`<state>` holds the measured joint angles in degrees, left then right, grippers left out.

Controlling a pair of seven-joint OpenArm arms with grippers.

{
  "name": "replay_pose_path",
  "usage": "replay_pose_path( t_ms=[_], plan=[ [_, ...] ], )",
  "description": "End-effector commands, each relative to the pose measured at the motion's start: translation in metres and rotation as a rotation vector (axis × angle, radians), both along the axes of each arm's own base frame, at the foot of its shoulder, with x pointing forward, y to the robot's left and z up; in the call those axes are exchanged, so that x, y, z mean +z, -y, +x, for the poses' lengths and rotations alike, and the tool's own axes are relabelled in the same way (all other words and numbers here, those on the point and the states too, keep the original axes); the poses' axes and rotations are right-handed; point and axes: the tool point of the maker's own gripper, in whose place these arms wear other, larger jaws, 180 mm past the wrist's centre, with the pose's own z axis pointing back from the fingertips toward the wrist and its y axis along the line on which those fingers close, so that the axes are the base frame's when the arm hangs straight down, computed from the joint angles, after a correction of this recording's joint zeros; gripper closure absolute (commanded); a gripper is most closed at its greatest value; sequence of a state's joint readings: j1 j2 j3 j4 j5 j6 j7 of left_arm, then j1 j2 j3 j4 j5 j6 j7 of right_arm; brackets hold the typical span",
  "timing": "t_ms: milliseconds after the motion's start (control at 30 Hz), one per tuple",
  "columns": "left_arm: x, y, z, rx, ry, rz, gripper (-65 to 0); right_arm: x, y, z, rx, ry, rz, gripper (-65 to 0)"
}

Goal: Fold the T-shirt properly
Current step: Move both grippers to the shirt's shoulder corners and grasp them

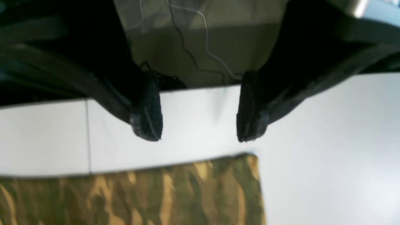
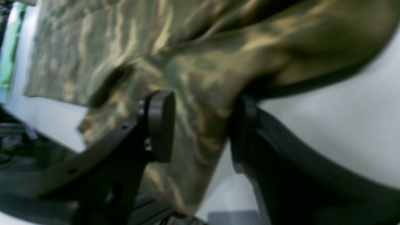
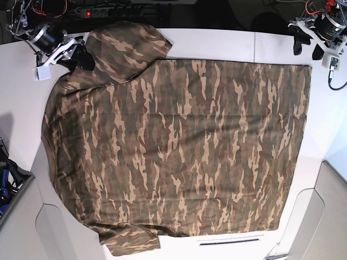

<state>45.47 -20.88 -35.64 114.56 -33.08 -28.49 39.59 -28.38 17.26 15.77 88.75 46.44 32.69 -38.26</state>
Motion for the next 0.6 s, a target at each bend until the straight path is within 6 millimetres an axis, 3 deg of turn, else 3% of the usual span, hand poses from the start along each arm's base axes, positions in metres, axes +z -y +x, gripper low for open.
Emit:
replay_pose_path(
  t_ms=[0, 167, 433, 567],
  plan=[
    [0.007, -0.007, 0.007, 0.000, 0.027, 0.018, -40.6, -0.014, 0.003, -0.021, 0.052, -0.101, -0.049, -28.4],
    [0.004, -0.033, 0.027, 0.028, 0.052, 0.035, -40.6, -0.016, 0.001, -0.027, 0.065, -0.125, -0.049, -28.4],
    [-0.017, -0.083, 0.048, 0.147, 0.041, 0.021, -40.6, -0.016, 0.001, -0.025, 0.058, -0.117, -0.045, -28.4],
    [-0.034, -0.085, 0.048, 0.178, 0.029, -0.077, -40.6, -0.015, -0.002, -0.025, 0.053, -0.113, -0.038, -28.4]
  ],
)
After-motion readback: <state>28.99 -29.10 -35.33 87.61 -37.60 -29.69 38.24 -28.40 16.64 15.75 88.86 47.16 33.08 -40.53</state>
